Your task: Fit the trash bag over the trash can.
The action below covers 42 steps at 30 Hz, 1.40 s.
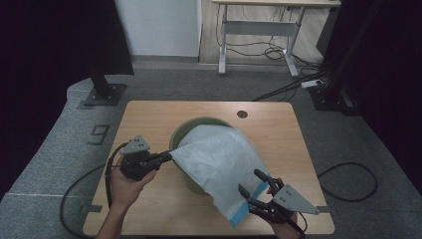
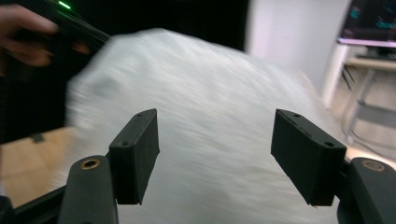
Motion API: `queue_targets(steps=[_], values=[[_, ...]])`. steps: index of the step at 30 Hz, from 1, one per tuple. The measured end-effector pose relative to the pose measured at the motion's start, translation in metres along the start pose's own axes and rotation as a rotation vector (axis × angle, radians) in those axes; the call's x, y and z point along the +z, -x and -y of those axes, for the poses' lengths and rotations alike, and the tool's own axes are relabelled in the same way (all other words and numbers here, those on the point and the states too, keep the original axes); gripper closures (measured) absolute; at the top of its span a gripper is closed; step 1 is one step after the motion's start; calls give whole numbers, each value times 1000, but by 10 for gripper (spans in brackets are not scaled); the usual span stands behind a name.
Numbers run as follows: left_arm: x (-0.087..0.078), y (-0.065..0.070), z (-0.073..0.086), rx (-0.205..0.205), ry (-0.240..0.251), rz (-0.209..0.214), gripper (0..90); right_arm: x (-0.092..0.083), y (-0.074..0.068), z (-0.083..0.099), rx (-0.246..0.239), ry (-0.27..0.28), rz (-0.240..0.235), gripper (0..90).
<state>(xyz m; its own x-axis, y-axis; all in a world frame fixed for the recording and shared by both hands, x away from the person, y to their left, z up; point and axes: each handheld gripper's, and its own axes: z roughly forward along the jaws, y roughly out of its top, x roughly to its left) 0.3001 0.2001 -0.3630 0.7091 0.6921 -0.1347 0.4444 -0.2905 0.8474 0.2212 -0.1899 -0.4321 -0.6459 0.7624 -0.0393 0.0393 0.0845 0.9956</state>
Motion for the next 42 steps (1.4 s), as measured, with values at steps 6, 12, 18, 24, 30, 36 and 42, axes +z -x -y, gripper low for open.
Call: queue_targets(steps=[6, 12, 18, 24, 30, 36, 42], values=[[0, -1, 1, -3, -2, -15, 898, 8, 32, 25, 54, -72, 66, 291], [0, -3, 2, -8, -9, -27, 898, 21, 50, 48, 99, -112, 55, 260], [0, -6, 4, -13, -12, -33, 897, 23, 58, 59, 156, -124, 13, 247], [1, -8, 5, -26, -14, -34, 897, 27, 62, 65, 185, -119, -37, 221], [2, -9, 5, -29, -15, -32, 897, 36, 64, 66, 210, -130, -106, 260], [0, -7, 4, -23, -9, -29, 896, 37, 56, 63, 173, -124, -117, 652], [-3, -2, -1, 4, 17, -31, 679, 22, 55, 49, 169, -65, -69, 873]])
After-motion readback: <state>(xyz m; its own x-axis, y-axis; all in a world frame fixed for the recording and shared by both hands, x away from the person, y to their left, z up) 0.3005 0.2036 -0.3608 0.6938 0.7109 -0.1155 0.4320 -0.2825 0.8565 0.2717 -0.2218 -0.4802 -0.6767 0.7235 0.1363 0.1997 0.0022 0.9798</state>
